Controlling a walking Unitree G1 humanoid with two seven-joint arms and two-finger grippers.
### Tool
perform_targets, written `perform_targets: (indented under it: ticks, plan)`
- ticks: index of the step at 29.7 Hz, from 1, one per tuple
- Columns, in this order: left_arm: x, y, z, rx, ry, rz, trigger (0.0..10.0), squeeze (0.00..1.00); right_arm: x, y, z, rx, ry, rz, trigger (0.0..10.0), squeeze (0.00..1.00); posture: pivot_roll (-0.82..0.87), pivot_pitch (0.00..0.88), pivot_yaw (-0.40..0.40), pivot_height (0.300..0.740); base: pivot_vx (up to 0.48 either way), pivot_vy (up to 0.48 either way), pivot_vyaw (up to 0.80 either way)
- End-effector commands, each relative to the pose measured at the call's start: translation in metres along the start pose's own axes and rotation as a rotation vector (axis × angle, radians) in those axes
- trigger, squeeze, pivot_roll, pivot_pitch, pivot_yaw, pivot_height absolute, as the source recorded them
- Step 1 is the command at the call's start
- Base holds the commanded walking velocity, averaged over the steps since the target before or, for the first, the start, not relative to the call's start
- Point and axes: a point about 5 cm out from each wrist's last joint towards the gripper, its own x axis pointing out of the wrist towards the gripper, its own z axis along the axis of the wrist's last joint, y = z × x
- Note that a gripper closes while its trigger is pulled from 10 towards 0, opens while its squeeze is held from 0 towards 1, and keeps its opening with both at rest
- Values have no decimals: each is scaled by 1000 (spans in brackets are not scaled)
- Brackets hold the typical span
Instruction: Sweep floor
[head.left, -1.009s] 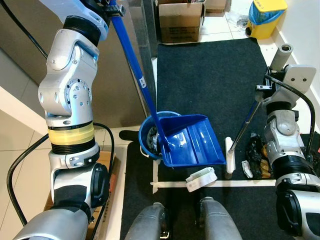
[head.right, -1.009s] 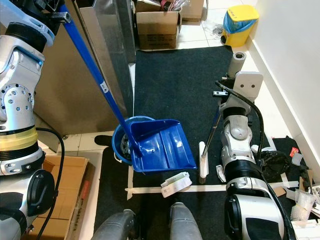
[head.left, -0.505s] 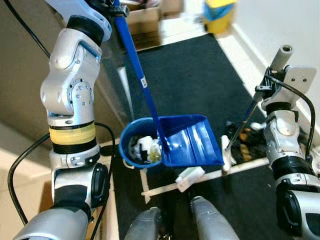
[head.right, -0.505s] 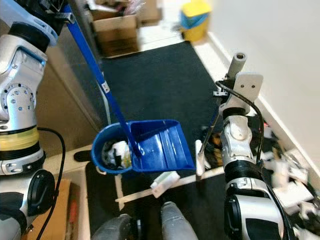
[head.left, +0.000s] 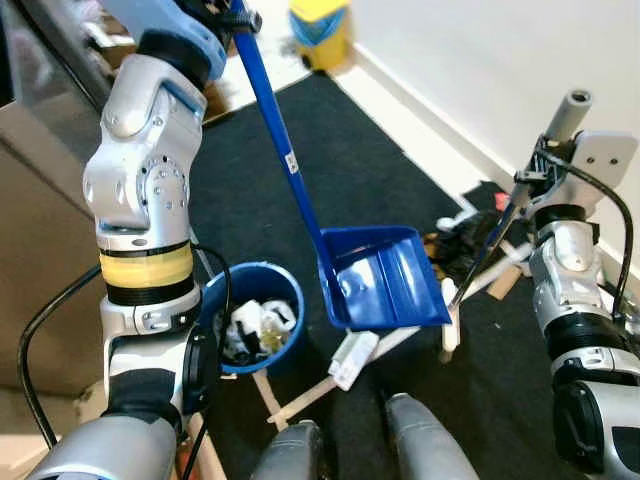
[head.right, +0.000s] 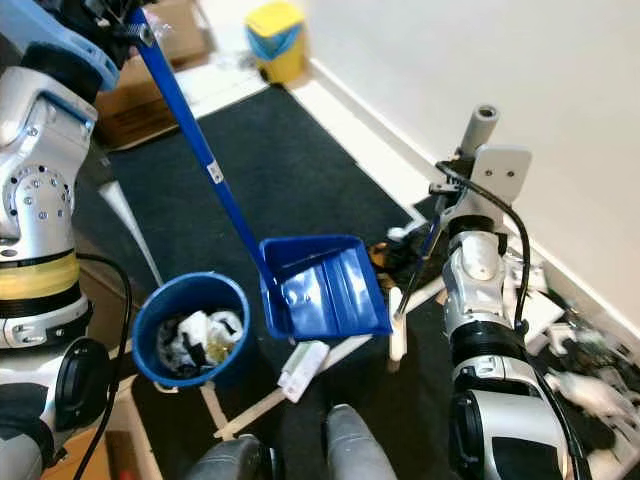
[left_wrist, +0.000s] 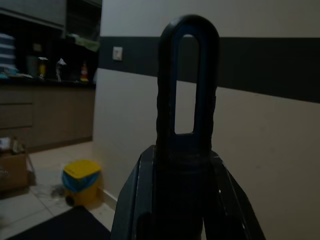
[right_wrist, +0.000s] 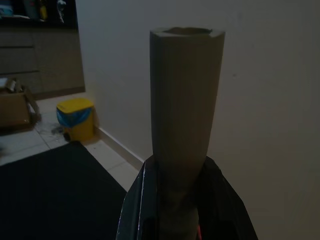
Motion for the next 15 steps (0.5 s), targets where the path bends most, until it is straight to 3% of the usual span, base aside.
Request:
perform_targets:
  ticks: [1,15]
  plan:
    - [0,-2,7,6,-37,-11,10000,0,-1,-1,2,-2,-16,0,10000,0,-36,136,73,740,0,0,-756]
    - [1,-1,6,5,-34,-9,10000,0,-1,-1,2,-1,-14,2,10000,0,-35,139,74,740,0,0,-756]
